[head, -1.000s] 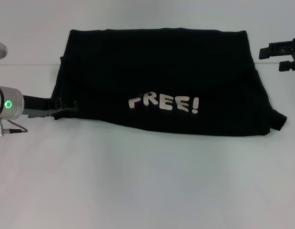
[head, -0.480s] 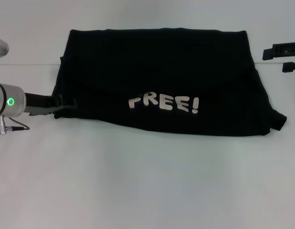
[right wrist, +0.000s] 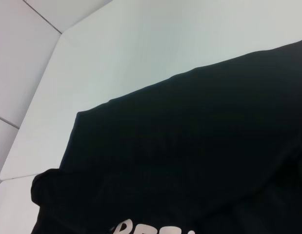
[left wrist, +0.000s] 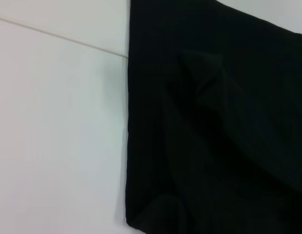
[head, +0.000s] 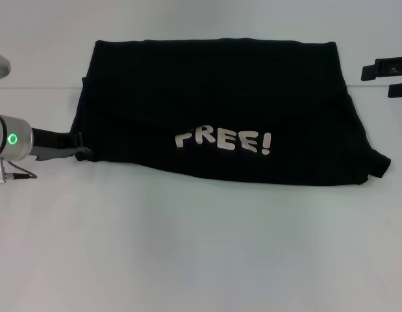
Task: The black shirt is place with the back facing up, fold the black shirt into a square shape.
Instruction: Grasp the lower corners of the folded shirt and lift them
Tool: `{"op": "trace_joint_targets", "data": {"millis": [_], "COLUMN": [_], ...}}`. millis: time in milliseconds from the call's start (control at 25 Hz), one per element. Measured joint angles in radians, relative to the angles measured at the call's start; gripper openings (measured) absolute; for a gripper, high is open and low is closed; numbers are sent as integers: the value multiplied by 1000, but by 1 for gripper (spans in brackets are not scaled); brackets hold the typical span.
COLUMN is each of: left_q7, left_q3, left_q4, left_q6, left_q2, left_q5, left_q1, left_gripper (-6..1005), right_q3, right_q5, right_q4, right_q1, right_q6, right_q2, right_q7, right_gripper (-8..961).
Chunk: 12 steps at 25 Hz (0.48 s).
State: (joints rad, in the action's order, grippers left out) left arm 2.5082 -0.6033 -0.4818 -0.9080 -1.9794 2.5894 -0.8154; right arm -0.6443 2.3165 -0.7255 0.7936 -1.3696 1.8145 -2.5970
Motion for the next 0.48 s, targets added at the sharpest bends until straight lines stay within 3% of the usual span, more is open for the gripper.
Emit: {"op": "trace_joint_targets", "data": {"millis": [80, 160, 480], "left_q7": [1, 2, 2], "left_q3": [0, 1, 3], "left_q4": [-1, -1, -30], "left_q6": [0, -3, -40], "left_q2": [0, 1, 3], "left_q5": [2, 3, -1], "left_q1": [0, 0, 3], "left_gripper": [322, 102, 32], "right_q3": [0, 0, -13], "right_q5": [0, 0, 79], "right_q4": [0, 0, -1], "right_q1": [-1, -1, -11], "right_q6": [0, 0, -46], "right_q2": [-1, -2, -7], "right_q7": [0, 0, -2], "right_gripper": [924, 924, 923]}}
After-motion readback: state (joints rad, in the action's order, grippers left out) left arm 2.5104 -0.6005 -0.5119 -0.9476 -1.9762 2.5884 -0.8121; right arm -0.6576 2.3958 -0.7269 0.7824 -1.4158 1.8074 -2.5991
